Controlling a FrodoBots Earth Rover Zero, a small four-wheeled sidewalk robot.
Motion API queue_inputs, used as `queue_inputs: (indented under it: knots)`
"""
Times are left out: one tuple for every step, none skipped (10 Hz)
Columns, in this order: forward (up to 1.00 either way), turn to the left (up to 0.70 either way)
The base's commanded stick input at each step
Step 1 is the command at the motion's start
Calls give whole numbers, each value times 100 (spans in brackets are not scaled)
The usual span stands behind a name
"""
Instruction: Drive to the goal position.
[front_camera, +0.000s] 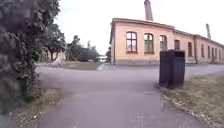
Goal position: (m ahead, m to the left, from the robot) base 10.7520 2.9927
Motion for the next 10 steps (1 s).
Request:
queue_inputs:
  knots:
    - [85, 1]
    - [85, 1]
    - [85, 1]
    - [85, 1]
    - [85, 1]
    - [85, 1]
    - [85, 1]
    - [85, 1]
    - [85, 1]
    - [85, 1]
